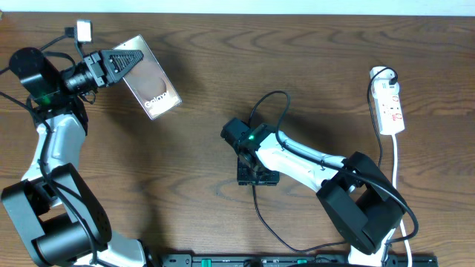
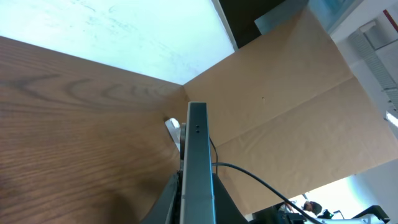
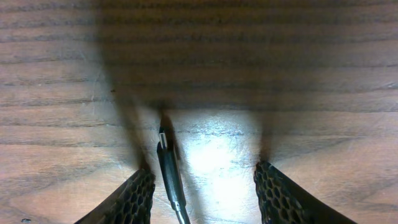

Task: Plug charger to phone and switch on socket
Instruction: 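Close the right gripper on the black cable's plug end, then lift the cable plug with the right gripper, tip pointing up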

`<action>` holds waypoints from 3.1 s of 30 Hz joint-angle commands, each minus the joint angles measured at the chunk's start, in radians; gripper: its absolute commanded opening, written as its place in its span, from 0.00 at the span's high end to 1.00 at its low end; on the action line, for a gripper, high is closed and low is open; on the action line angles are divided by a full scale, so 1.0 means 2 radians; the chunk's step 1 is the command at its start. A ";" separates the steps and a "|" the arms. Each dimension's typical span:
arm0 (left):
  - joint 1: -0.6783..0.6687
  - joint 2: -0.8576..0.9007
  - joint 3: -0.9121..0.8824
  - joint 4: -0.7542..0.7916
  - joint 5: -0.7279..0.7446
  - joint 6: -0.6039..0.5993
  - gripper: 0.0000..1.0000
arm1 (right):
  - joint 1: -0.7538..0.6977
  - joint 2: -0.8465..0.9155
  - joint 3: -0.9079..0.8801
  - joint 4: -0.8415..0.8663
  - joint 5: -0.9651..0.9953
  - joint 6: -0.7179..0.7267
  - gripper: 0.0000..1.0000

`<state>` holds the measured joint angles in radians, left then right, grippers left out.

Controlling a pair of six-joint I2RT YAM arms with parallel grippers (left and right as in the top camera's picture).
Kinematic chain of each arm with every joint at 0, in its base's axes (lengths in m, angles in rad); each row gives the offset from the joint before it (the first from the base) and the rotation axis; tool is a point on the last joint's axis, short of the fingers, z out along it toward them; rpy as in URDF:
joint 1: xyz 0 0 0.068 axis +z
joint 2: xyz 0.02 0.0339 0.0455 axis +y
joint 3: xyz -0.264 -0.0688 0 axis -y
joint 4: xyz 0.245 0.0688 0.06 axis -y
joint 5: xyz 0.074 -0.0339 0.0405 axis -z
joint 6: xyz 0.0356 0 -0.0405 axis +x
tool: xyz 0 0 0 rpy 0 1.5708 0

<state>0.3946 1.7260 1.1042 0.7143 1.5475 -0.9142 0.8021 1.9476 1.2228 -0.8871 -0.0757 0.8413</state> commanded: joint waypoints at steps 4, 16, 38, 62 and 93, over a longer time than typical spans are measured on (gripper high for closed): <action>-0.001 -0.007 0.005 0.003 0.012 0.010 0.93 | 0.001 0.017 -0.004 0.014 -0.003 -0.001 0.48; -0.001 -0.007 0.005 0.003 0.012 0.010 0.93 | -0.002 0.017 -0.004 0.017 -0.003 -0.001 0.71; -0.001 -0.007 0.005 0.003 0.012 0.010 0.93 | -0.002 0.017 -0.005 0.014 -0.016 -0.001 0.99; -0.001 -0.007 0.005 0.003 0.012 0.010 0.93 | -0.021 0.017 -0.005 0.225 -0.581 -0.422 0.99; -0.001 -0.007 0.005 0.003 0.012 0.010 0.92 | -0.108 0.017 -0.004 -0.021 -0.177 -0.229 0.99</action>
<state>0.3946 1.7260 1.1042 0.7139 1.5475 -0.9077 0.6006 1.9816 1.2144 -0.8948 -0.5667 0.3115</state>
